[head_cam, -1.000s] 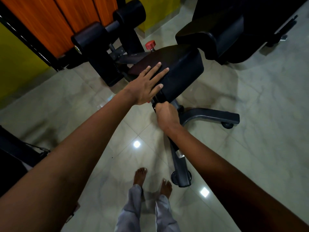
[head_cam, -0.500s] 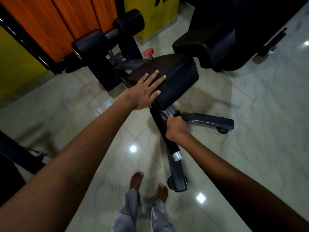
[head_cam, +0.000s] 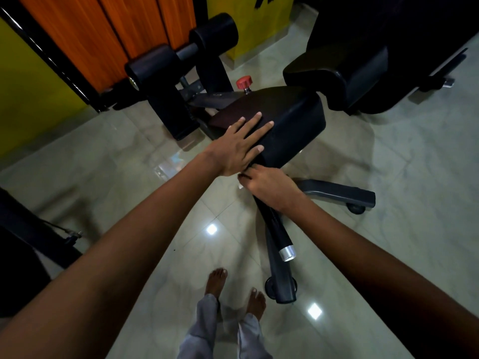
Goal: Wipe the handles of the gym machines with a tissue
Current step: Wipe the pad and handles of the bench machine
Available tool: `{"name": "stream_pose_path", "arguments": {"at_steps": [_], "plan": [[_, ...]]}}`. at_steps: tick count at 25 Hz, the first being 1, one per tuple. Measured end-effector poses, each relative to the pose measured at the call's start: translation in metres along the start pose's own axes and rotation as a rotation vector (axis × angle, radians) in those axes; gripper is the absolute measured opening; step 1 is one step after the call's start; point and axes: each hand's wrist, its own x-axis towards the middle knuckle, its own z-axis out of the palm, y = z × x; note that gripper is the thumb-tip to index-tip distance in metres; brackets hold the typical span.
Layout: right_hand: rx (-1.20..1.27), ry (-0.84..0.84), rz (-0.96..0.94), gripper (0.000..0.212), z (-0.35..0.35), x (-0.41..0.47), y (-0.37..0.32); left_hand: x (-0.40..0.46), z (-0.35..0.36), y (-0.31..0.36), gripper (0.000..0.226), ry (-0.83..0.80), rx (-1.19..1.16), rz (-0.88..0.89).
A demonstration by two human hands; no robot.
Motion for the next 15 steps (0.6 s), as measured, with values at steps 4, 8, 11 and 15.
{"name": "stream_pose_path", "arguments": {"at_steps": [4, 8, 11, 15], "plan": [[-0.216, -0.093, -0.148, 0.01, 0.017, 0.017, -0.004, -0.003, -0.002, 0.0, 0.057, 0.042, -0.069, -0.001], [-0.195, -0.097, -0.223, 0.012, 0.029, 0.008, -0.004, -0.002, -0.002, -0.01, 0.057, 0.029, -0.061, 0.044], [-0.191, -0.098, -0.255, 0.015, 0.032, -0.003, -0.008, -0.002, -0.003, -0.014, 0.058, 0.012, -0.051, 0.06], [-0.159, -0.085, -0.313, 0.019, 0.03, -0.026, -0.013, -0.002, -0.004, -0.014, 0.059, 0.002, -0.064, 0.05]]}}
